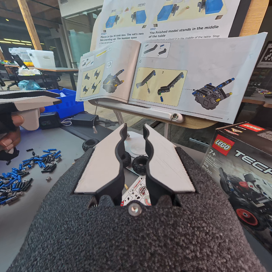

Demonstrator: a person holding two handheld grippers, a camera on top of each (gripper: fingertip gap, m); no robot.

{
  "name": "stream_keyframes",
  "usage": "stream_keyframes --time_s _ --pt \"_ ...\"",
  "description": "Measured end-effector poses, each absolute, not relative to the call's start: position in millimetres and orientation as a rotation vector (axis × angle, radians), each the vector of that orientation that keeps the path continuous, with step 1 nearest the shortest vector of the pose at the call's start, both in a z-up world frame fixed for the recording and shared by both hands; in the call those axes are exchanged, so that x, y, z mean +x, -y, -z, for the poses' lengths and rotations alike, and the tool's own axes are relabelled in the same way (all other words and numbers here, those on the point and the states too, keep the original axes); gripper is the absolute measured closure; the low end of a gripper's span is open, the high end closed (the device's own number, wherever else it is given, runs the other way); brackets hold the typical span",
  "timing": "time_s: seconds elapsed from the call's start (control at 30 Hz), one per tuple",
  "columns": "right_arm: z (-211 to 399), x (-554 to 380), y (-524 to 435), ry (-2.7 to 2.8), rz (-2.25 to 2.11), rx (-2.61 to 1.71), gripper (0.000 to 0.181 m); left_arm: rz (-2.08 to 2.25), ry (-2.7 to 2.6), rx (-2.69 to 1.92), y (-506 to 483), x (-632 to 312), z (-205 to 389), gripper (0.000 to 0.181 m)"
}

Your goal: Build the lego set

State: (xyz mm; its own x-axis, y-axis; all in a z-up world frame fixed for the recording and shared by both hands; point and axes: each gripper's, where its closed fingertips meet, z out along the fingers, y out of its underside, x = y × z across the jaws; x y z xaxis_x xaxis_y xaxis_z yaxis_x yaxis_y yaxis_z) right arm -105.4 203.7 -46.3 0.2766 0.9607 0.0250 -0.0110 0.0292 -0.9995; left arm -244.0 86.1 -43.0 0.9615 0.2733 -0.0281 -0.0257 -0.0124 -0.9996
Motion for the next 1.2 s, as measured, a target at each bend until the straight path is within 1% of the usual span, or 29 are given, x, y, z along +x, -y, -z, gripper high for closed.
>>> stream_keyframes --time_s 0.17,1.2 --pt "48 -110 -195 1.028 -0.967 -1.251 0.157 -0.247 0.165 -1.572 -89 -237 47 0.145" --pt "57 -117 -186 1.082 -0.981 -1.253 0.157 -0.238 0.181 -1.578 -88 -244 52 0.143"
